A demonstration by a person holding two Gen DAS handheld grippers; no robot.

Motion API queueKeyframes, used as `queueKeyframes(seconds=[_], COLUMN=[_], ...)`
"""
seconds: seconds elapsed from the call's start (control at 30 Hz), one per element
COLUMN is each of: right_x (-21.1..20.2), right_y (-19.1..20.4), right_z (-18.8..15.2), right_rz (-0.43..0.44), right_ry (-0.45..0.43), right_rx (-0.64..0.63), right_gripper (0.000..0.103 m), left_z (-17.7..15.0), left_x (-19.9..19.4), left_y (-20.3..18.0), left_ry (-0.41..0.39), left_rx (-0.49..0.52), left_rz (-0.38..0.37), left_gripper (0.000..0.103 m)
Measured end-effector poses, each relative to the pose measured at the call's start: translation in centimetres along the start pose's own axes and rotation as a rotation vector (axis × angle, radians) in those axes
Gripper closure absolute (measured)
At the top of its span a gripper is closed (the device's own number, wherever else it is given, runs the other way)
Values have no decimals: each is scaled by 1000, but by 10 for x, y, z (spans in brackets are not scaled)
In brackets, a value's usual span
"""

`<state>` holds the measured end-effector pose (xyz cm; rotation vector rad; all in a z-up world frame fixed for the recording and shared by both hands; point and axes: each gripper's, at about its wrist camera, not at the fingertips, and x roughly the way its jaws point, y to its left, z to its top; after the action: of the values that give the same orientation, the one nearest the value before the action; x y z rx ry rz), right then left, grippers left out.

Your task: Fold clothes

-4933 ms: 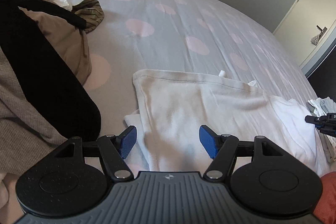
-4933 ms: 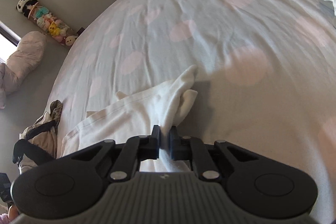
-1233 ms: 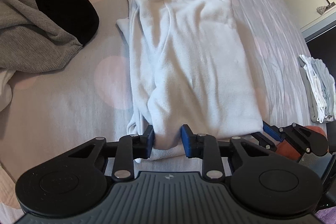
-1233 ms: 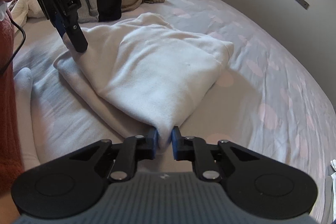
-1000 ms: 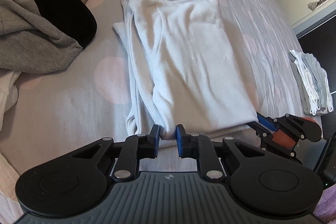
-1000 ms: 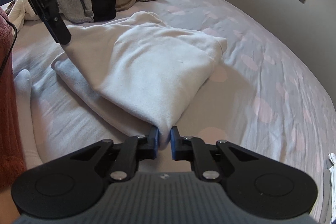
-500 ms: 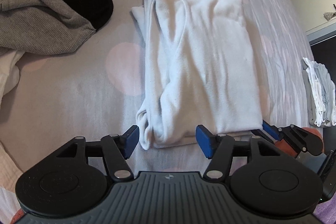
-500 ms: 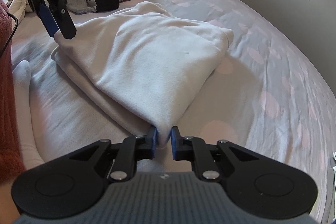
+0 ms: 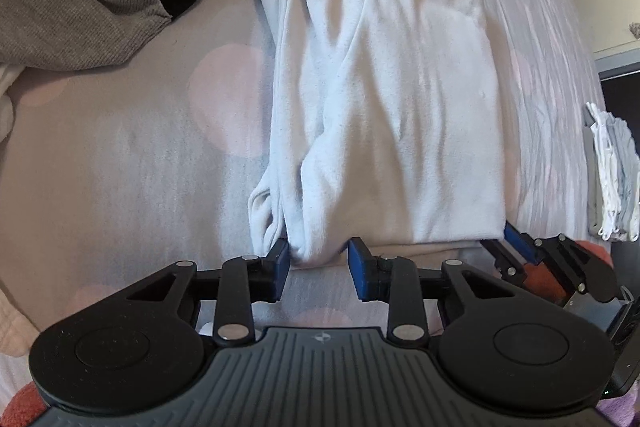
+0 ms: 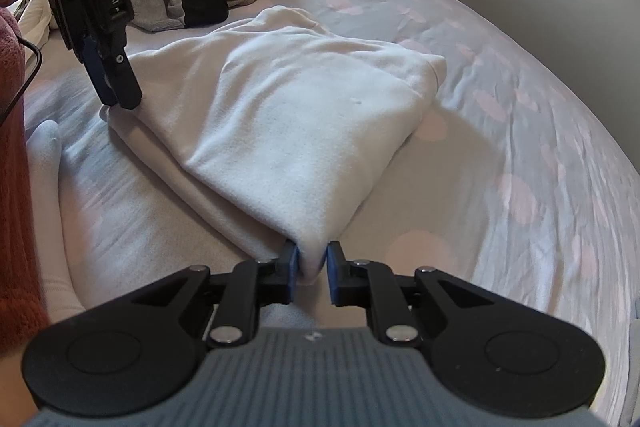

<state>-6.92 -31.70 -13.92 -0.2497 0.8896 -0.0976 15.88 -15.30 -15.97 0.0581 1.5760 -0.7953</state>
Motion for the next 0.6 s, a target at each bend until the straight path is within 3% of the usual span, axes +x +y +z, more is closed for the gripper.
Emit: queueKeyframes(seconds=[0.07,0.13,0.37,0.6], right_x=[0,-1,-11,-4], right_y=[-1,-2,-10,-10], right_z=[0,0,2,0], right_rz=[2,2,10,32], right_ry=[-2,-8,-17,36], right_rx=[4,14,52,25], right_gripper=[87,88,91,92], left_z=[3,3,-11,-17], left_x=[-1,-4,-40,-27], left_y=[2,2,-14,-9], left_ry=[-33,-67,-153,-79], left_rx=[-15,-18,85,101], left_rz=[-6,-3,-12,48], left_gripper=[76,91,95,95])
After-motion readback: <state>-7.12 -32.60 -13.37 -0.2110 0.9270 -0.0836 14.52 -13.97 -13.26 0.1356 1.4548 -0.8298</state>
